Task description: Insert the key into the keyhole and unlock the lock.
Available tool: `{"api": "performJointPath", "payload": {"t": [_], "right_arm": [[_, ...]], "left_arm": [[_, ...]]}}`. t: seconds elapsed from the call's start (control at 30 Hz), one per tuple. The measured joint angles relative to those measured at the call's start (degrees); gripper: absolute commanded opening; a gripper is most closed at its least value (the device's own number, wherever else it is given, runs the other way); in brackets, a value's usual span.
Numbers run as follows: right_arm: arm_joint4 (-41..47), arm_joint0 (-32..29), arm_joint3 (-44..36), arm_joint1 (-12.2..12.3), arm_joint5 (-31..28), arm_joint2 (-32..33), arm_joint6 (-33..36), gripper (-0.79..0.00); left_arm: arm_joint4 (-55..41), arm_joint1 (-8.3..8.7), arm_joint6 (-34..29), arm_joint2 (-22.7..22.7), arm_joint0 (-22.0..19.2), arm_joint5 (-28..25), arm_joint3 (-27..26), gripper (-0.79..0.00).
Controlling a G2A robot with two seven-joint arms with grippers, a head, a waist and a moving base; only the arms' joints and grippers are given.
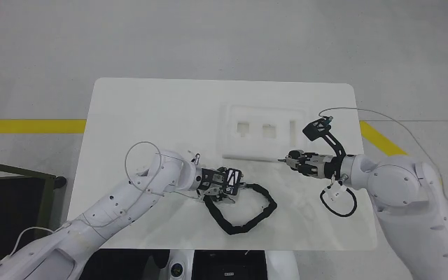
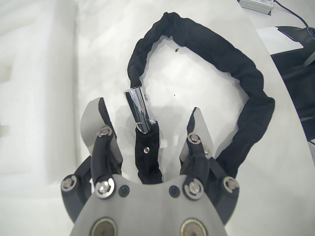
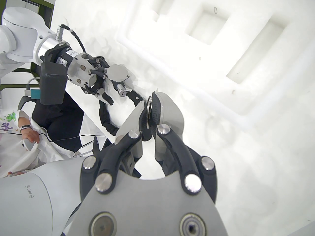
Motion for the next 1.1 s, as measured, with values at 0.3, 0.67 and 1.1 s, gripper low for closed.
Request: {"api": "performJointPath", "payload": {"t": [0.3, 0.67, 1.1], "right_arm": [[0.0, 0.0, 0.0, 0.0, 0.0, 0.0, 0.0, -0.785], [0.0, 0.0, 0.0, 0.0, 0.0, 0.0, 0.0, -0.785], [0.0, 0.0, 0.0, 0.0, 0.0, 0.0, 0.0, -0.785]], "left_arm": [[0.4, -0.46, -1.8, -0.5, 0.5, 0.9, 0.1, -0.474], [-2.1, -1.24, -3.9, -1.2, 0.5, 0.7, 1.4, -0.785], [-7.7, -1.73, -3.5, -3.3, 0.6, -1.2, 4.2, -0.785]]}}
